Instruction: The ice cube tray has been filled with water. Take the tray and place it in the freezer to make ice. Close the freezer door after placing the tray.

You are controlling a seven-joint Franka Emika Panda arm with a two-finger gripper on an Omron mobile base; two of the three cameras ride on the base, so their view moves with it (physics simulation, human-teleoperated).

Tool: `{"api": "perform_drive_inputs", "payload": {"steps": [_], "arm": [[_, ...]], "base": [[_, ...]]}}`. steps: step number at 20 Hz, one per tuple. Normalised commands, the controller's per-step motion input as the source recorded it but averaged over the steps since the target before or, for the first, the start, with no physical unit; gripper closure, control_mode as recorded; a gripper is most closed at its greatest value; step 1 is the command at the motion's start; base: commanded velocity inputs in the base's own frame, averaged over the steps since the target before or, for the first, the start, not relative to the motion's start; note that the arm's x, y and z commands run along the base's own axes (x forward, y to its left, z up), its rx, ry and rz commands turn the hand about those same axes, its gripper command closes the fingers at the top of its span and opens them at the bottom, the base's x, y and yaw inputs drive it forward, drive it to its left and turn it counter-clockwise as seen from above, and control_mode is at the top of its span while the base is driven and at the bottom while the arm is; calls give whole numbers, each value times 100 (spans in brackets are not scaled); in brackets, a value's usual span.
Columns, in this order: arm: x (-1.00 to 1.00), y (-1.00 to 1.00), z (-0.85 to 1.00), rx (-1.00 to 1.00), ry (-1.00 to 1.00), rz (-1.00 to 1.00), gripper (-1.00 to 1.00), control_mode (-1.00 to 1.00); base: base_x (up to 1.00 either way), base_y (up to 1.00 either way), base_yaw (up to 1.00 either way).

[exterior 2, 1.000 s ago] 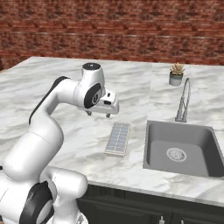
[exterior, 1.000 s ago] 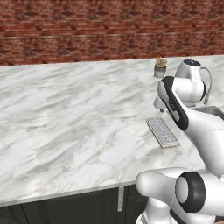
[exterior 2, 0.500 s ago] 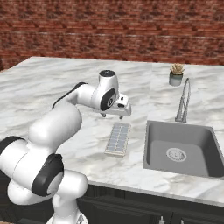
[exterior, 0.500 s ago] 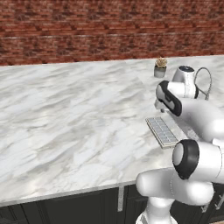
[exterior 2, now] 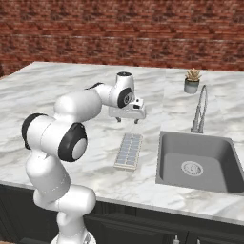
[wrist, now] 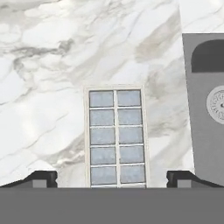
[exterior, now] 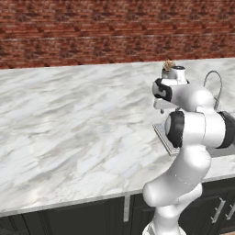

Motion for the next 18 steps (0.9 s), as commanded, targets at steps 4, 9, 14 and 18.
{"api": "perform_drive_inputs", "payload": {"steps": [4, 9, 14, 18], "arm": [[76, 0, -23, 0, 8, 4, -100, -100], [54, 0, -30, 0, 4, 5, -100, -100], [48, 0, -53, 0, 1, 6, -100, -100], [32, -5, -66, 0, 0, 7, -100, -100]], "base": [[0, 0, 0], [0, 0, 0], [0, 0, 0], [0, 0, 0]]}}
